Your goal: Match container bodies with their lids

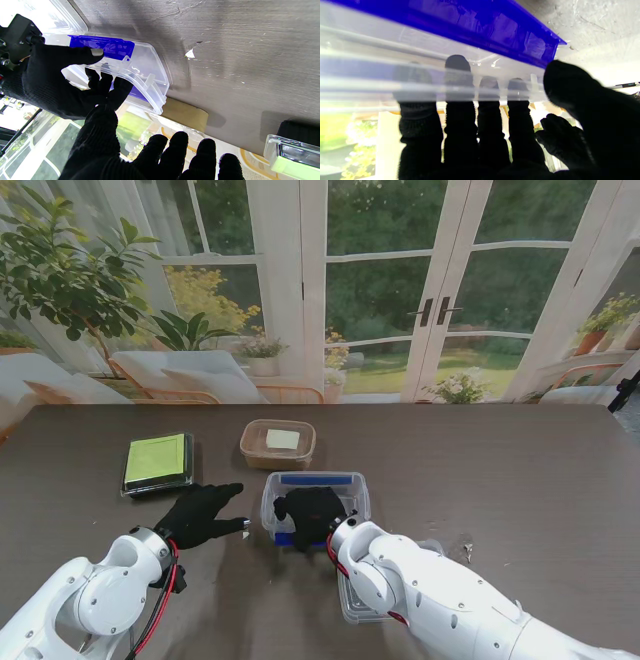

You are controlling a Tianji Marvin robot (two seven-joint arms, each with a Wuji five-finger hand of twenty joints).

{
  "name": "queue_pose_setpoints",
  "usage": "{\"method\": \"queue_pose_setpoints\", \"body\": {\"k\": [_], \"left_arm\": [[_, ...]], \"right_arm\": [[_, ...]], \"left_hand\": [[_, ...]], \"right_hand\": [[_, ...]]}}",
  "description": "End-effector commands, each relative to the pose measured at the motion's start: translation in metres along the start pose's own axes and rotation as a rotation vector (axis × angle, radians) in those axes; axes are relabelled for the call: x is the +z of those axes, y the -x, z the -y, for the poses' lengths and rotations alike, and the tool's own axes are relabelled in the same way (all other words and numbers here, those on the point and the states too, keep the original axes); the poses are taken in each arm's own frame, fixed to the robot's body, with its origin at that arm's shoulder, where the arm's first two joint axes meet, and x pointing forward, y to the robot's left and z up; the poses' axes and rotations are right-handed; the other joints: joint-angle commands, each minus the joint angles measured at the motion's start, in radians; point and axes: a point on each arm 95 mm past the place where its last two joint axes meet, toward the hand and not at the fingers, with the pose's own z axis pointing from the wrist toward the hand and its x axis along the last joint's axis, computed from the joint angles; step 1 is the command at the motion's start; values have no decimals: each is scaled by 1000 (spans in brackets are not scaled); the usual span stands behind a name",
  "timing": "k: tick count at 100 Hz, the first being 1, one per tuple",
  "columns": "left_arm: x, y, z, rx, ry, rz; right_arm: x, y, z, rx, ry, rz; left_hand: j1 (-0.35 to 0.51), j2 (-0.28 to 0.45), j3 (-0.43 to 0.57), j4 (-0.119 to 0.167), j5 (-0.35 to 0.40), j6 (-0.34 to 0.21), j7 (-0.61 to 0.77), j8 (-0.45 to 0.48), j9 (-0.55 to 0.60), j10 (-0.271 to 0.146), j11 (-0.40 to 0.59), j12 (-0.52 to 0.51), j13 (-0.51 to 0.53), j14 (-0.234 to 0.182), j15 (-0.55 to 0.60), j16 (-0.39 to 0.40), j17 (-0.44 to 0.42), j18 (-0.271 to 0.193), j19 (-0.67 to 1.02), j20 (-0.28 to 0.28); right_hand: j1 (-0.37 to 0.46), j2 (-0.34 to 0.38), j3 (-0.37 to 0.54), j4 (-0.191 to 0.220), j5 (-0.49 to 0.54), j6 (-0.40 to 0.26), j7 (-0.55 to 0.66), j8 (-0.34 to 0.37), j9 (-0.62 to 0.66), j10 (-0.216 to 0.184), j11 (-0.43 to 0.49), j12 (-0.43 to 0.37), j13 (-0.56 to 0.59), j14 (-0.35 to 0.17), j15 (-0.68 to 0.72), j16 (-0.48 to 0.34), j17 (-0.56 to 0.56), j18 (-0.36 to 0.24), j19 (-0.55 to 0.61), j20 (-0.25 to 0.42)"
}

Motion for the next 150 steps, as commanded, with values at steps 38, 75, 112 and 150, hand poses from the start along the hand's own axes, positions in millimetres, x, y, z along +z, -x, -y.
{"method": "queue_pose_setpoints", "body": {"k": [38, 75, 112, 150], "left_arm": [[0, 1, -3, 0, 17, -5], [5, -4, -4, 3, 37, -27], [10, -10, -4, 1, 47, -57], [12, -12, -5, -9, 63, -59]], "right_arm": [[-23, 20, -28, 42, 19, 47], [-81, 75, -45, 132, 56, 210], [-126, 122, -41, 108, -54, 311], [-145, 135, -18, 122, -173, 308]], "left_hand": [[15, 63, -23, 24, -4, 0, -17, -7, -7, 10, -7, -11, -26, -8, -19, -11, -24, -9, -25, -11], [15, 72, -23, 24, -3, 0, -18, -8, -6, 10, -7, -11, -25, -6, -19, -11, -24, -9, -24, -12], [15, 78, -24, 23, 0, -2, -17, -8, 0, 10, -6, -10, -20, -4, -18, -10, -25, -8, -19, -6], [17, 85, -25, 22, 1, -2, -17, -9, 6, 8, -5, -9, -18, -2, -17, -9, -25, -9, -18, -4]], "right_hand": [[-183, 245, -83, 57, -83, 31, -32, 5, -51, 24, -55, -80, -83, 55, -109, -74, -533, 44, -61, 29], [-210, 344, -130, 97, 108, 42, 0, 10, 124, 47, -47, -61, 17, 70, -58, -48, -483, 78, -38, 30], [-222, 380, -150, 112, 217, 15, -18, -8, 205, 48, -17, 12, 108, 48, 81, 27, -422, 74, 17, 40], [-234, 396, -162, 120, 278, -29, -54, -14, 163, 43, -41, 25, 55, 52, 64, 24, -459, 66, 5, 38]]}}
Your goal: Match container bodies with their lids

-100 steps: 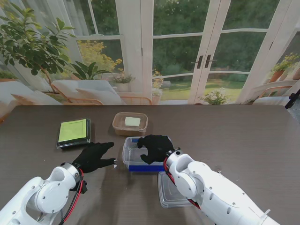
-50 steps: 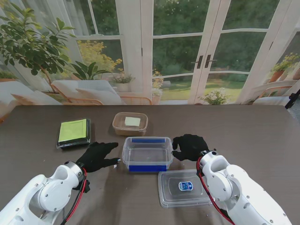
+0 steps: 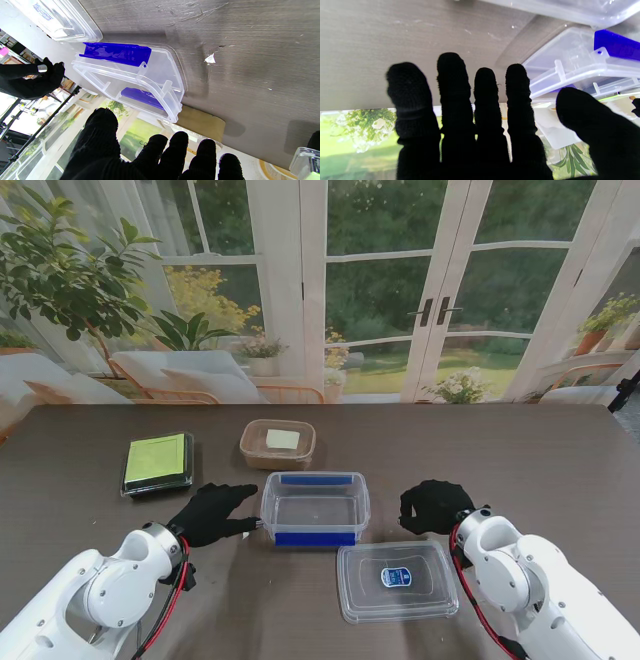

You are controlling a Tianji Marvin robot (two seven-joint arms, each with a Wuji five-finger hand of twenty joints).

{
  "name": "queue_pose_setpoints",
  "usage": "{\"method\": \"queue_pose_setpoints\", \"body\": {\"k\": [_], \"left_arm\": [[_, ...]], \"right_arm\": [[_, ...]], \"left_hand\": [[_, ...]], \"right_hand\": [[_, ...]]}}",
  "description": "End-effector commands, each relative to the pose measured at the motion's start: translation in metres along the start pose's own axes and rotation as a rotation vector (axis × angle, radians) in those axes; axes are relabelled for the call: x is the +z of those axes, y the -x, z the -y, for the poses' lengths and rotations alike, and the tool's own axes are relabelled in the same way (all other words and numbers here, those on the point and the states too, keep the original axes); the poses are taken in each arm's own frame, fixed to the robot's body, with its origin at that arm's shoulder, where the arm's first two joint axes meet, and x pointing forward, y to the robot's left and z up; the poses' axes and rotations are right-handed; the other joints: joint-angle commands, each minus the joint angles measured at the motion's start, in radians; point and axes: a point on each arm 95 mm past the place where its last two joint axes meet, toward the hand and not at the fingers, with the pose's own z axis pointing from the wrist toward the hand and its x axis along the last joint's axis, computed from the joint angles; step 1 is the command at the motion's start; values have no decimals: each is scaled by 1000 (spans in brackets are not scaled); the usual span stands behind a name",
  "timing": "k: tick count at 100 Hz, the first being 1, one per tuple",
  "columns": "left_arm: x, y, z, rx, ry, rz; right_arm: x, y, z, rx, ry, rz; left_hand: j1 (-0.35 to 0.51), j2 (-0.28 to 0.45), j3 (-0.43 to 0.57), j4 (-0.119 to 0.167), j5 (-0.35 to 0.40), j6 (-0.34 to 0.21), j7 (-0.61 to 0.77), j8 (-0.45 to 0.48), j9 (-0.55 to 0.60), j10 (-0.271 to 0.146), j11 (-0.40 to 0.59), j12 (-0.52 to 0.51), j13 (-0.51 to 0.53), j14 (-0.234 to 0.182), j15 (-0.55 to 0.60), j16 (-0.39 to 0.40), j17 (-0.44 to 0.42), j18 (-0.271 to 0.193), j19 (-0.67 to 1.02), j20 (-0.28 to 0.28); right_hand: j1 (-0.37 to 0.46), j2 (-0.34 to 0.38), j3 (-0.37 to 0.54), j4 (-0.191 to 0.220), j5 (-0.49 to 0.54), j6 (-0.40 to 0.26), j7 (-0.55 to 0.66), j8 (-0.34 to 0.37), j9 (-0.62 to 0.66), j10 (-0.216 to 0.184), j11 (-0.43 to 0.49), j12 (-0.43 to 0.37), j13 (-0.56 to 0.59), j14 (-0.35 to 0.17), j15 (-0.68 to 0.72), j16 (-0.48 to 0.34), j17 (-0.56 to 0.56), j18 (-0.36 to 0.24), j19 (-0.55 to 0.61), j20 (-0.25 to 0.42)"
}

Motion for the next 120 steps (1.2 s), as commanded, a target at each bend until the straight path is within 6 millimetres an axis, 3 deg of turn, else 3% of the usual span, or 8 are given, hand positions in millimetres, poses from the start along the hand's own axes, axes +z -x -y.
{"method": "queue_pose_setpoints", "body": {"k": [1, 22, 35, 48, 87, 105, 120], "left_arm": [[0, 0, -3, -5, 19, -1], [1, 0, -3, -13, 20, 0], [1, -1, -4, -16, 25, -1], [1, -1, -4, -19, 27, 0], [-1, -3, -4, -26, 31, 9], [0, -3, -4, -26, 35, 9], [-1, -3, -3, -26, 36, 8]], "right_arm": [[-3, 1, 16, -1, -54, -3], [-5, 2, 33, 24, -111, -24], [-5, -2, 42, 18, -138, -44], [-3, -6, 48, 19, -153, -58], [-1, -11, 53, 21, -133, -70], [-5, -12, 48, 34, -110, -73], [-12, -15, 50, 46, -92, -105]], "left_hand": [[17, 47, -16, 22, 2, -2, -16, -6, 6, 7, -5, -9, -12, -2, -17, -9, -25, -9, -18, -3], [19, 50, -16, 21, 2, -3, -16, -7, 7, 9, -5, -9, -13, -2, -18, -10, -26, -9, -18, -1], [19, 52, -16, 21, 2, -3, -17, -7, 7, 10, -5, -9, -13, -1, -18, -9, -26, -9, -18, -2], [20, 54, -17, 21, 3, -3, -16, -7, 7, 10, -5, -9, -13, -2, -18, -9, -25, -10, -18, -2], [22, 58, -17, 20, 5, -3, -16, -7, 7, 11, -5, -9, -15, -1, -18, -10, -25, -10, -20, -3], [22, 59, -17, 20, 6, -3, -16, -8, 7, 11, -5, -9, -15, -1, -18, -10, -25, -11, -21, -4], [24, 59, -17, 20, 6, -3, -16, -8, 7, 11, -5, -9, -16, -1, -18, -10, -25, -11, -21, -5]], "right_hand": [[-48, 26, -66, 29, 21, -26, -10, -5, -22, 9, -6, 18, -11, 1, -2, 4, -460, 11, 29, 15], [-46, 31, -74, 23, 50, -74, -48, -21, -55, 12, 62, 74, -39, -7, 64, 32, -483, 6, 26, 25], [-30, 35, -59, 17, 3, -84, -73, -52, -62, 4, 119, 122, -33, -20, 150, 64, -476, -1, 41, 38], [-32, 53, -54, 45, -65, -97, -116, -54, -57, -9, 158, 158, -18, -32, 226, 89, -451, -7, 79, 61], [-36, 49, -48, 47, -130, -74, -120, -55, -44, -10, 158, 168, 10, -33, 260, 95, -422, -7, 112, 78], [-26, 37, -43, 45, -217, -77, -134, -56, -31, -5, 159, 166, 20, -23, 270, 95, -418, 1, 122, 84], [-22, 26, -33, 42, -202, -81, -104, -42, 14, -4, 162, 162, 61, -23, 292, 98, -386, 9, 144, 92]]}}
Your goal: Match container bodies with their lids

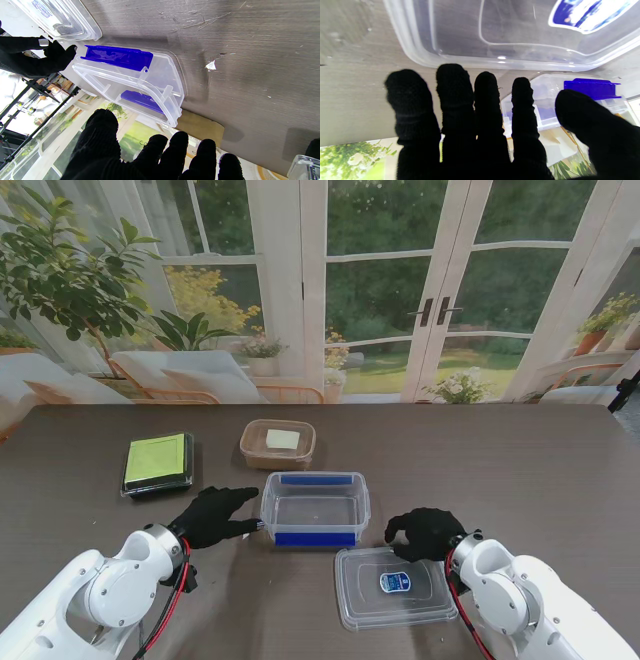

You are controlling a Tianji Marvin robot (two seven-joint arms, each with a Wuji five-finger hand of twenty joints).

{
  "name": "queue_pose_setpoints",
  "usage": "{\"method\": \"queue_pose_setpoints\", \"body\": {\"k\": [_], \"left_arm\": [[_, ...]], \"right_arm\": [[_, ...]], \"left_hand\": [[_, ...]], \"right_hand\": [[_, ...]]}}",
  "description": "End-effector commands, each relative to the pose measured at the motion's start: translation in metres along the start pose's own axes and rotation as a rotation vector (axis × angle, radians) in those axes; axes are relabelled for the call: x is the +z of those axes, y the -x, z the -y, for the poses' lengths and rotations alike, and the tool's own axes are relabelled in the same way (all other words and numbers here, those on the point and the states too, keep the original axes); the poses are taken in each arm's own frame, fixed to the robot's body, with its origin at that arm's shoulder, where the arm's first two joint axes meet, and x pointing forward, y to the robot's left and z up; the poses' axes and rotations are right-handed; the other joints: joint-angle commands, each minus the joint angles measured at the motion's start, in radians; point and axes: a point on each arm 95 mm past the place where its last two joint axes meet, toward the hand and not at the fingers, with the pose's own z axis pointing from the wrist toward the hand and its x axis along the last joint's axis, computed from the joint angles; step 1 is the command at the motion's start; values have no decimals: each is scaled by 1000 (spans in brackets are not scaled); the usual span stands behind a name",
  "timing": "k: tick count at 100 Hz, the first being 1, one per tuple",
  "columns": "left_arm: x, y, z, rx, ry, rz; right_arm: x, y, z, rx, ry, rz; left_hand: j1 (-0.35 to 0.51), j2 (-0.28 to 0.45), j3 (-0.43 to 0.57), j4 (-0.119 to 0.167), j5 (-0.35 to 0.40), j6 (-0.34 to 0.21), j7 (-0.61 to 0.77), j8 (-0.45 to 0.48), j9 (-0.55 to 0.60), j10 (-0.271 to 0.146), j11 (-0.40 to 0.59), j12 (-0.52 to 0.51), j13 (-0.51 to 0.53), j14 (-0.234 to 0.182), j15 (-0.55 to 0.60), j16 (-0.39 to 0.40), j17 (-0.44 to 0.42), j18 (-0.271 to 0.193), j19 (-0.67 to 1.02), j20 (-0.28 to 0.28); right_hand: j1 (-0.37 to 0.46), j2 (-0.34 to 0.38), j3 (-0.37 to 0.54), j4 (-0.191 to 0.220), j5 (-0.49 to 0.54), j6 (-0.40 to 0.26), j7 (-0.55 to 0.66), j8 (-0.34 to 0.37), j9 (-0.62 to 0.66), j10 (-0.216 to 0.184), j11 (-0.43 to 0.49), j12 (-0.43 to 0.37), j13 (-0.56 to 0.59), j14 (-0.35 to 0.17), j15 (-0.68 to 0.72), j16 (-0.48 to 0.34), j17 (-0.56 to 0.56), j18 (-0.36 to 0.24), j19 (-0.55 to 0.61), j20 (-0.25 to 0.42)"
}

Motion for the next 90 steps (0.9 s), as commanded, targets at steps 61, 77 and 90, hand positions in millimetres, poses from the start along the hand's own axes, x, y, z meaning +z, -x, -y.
{"method": "queue_pose_setpoints", "body": {"k": [61, 77, 90], "left_arm": [[-2, -3, -2, -11, 26, 4], [-2, -3, -1, -13, 25, 4], [-2, -3, 0, -10, 25, 2]], "right_arm": [[-7, -15, 23, 17, -44, -75], [-6, -16, 27, 20, -62, -77], [-7, -18, 30, 20, -75, -83]], "left_hand": [[25, 54, -18, 19, 5, -4, -16, -6, 5, 9, -6, -10, -18, -3, -19, -10, -24, -13, -23, -8], [26, 56, -18, 19, 5, -4, -16, -6, 6, 11, -5, -10, -19, -4, -19, -11, -24, -13, -24, -9], [26, 56, -18, 19, 7, -3, -15, -6, 5, 10, -6, -10, -18, -2, -18, -10, -24, -13, -24, -10]], "right_hand": [[-17, 8, -29, 20, 31, -9, 32, 7, 58, -3, 1, 10, 71, -1, 37, 10, -359, 13, 74, 40], [-19, 11, -33, 21, 25, -9, 23, 3, 58, -4, 1, 12, 70, 1, 38, 11, -359, 13, 77, 40], [-21, 16, -35, 22, 23, -8, 21, 2, 59, -5, 0, 12, 70, -2, 38, 10, -359, 11, 78, 41]]}}
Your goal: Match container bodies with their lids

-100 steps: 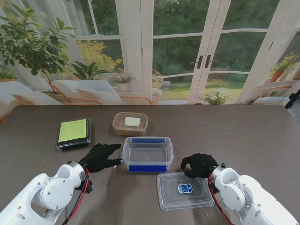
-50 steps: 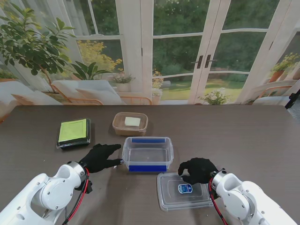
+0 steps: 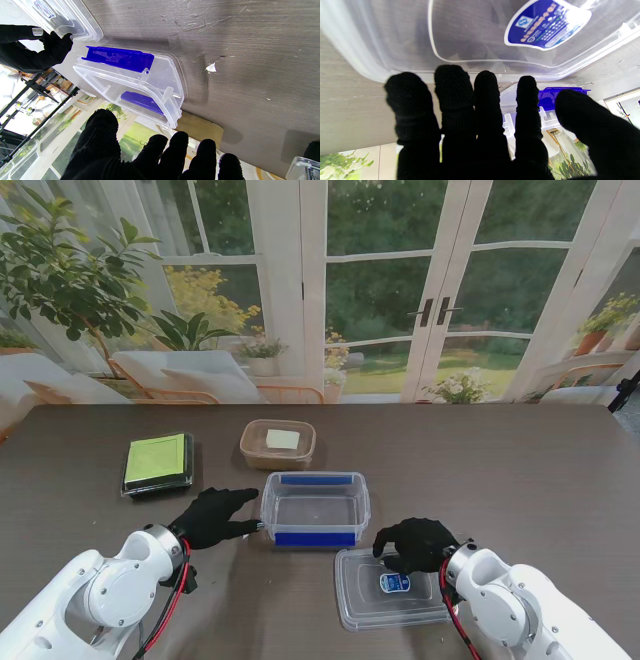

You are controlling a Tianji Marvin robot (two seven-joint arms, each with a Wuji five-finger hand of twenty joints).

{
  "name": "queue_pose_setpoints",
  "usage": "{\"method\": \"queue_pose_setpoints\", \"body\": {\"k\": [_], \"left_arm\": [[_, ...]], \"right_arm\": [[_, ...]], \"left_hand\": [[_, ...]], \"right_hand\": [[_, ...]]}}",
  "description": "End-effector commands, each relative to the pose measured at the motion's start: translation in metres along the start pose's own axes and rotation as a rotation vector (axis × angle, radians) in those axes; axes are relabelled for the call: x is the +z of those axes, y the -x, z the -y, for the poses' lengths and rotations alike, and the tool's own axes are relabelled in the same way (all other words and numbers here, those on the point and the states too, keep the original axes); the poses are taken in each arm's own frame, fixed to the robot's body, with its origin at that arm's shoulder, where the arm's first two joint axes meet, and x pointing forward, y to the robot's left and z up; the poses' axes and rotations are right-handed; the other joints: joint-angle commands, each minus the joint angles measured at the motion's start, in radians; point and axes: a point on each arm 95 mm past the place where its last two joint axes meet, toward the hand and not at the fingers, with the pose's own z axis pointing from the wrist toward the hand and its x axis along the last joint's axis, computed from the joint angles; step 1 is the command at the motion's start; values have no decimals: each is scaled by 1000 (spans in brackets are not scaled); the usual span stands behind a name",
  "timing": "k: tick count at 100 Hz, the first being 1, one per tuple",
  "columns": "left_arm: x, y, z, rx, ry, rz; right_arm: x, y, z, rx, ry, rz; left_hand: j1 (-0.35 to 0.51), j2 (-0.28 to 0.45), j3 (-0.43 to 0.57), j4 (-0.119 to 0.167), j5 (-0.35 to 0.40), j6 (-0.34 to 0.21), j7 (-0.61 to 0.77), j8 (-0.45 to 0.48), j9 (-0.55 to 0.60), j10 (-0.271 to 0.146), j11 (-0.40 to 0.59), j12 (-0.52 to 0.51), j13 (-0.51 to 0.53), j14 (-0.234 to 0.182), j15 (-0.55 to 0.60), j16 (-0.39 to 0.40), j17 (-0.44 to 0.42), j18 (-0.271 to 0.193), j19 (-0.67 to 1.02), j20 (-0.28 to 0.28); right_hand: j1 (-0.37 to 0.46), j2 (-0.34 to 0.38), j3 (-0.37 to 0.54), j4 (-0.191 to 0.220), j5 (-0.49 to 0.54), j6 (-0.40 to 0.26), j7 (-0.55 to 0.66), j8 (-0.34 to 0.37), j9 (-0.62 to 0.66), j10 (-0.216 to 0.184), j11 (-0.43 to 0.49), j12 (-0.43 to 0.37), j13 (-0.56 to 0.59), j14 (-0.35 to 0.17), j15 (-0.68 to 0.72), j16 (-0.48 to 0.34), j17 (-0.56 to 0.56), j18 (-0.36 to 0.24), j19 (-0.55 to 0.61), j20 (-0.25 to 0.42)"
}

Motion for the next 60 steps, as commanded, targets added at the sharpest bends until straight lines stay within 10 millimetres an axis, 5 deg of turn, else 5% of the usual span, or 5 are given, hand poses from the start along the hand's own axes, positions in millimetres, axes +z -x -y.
{"method": "queue_pose_setpoints", "body": {"k": [1, 60], "left_arm": [[-1, -1, -1, -2, 15, -4], [-18, -2, -2, 24, 18, 10]], "right_arm": [[-3, -2, 19, 4, -64, 1], [-1, -28, 34, 33, -114, -42]], "left_hand": [[26, 57, -18, 19, 8, -2, -15, -4, 5, 10, -6, -10, -18, -2, -18, -10, -23, -13, -24, -10], [26, 59, -18, 19, 11, -2, -14, -4, 6, 10, -6, -10, -18, -4, -18, -10, -24, -13, -23, -10]], "right_hand": [[-21, 17, -36, 22, 12, 61, -30, -13, 27, -4, -2, 12, 27, 2, 16, 10, -359, 11, 51, 19], [-20, 35, -47, 24, -21, 74, -38, -15, 19, -4, -9, 11, 22, 3, 15, 10, -364, 10, 52, 19]]}}
